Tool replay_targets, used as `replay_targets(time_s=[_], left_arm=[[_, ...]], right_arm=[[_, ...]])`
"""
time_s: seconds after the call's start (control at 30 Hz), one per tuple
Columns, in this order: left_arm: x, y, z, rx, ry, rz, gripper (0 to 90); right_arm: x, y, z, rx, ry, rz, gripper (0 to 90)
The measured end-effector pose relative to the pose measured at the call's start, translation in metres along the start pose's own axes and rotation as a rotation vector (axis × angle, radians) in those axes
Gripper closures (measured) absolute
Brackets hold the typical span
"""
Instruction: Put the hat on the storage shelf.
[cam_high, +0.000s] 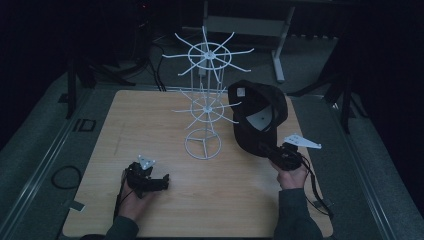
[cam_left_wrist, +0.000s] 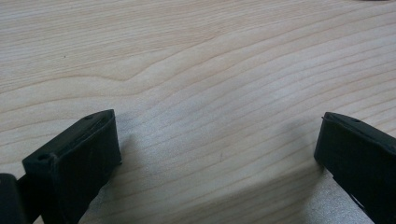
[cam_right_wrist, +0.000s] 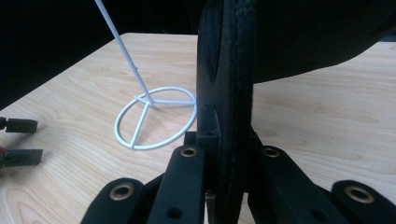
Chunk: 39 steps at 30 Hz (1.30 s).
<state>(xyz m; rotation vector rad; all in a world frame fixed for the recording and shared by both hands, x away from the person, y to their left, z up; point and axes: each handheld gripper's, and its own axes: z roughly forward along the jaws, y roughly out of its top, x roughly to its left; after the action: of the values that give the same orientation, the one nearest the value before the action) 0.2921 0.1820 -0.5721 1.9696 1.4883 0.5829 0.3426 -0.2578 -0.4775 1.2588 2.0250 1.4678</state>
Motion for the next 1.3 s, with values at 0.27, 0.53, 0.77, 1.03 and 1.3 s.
replay_targets(time_s=[0.27,0.53,0.77,1.03,1.3], left_arm=[[0.000,0.000,0.000,0.000,0.000,0.000,0.1],[0.000,0.000,0.000,-0.001,0.000,-0.001,0.1],[0.000,0.000,0.000,-0.001,0.001,-0.002,0.1],[0.000,0.000,0.000,-0.001,0.000,-0.002,0.1],[0.000,0.000,0.000,-0.002,0.000,-0.002,0.1]], right_arm=[[0.002,0.004,-0.001,-0.020,-0.006,-0.002,86.6],[0.002,0.007,-0.003,-0.041,-0.017,0.001,86.6],[0.004,0.013,-0.006,-0.060,-0.021,-0.010,86.6],[0.006,0.019,-0.009,-0.082,-0.019,-0.003,86.6],[0.006,0.023,-0.012,-0.096,-0.029,-0.009,86.6]])
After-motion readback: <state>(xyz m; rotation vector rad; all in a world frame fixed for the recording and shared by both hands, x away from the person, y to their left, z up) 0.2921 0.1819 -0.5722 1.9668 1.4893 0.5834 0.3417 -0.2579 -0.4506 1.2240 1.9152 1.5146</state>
